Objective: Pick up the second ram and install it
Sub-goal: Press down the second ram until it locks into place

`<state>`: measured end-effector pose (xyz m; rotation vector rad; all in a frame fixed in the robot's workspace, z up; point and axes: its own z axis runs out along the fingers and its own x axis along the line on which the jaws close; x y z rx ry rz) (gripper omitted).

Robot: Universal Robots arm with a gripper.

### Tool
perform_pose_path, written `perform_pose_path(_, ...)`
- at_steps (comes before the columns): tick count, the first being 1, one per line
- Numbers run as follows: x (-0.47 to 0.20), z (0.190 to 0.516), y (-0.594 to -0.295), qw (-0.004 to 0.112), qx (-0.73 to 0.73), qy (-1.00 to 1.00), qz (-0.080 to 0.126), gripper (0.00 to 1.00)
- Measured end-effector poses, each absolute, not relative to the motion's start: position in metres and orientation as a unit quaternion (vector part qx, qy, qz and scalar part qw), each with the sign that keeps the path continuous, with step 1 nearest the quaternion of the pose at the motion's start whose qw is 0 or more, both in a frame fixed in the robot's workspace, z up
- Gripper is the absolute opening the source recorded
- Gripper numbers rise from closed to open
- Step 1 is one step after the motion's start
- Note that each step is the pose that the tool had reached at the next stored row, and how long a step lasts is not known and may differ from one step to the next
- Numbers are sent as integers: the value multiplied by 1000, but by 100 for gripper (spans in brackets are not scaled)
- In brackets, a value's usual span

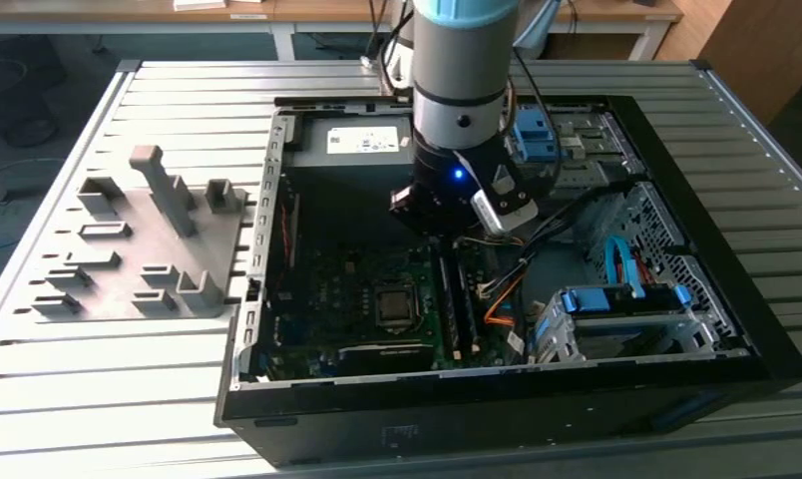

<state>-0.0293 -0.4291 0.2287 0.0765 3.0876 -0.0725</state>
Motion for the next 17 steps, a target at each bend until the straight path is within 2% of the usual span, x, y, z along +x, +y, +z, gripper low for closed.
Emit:
perform_pose_path(4, -29, 234, -433, 26, 25, 999, -23, 10)
perform_pose_path(17, -30, 227, -483, 26, 25, 999, -23, 10)
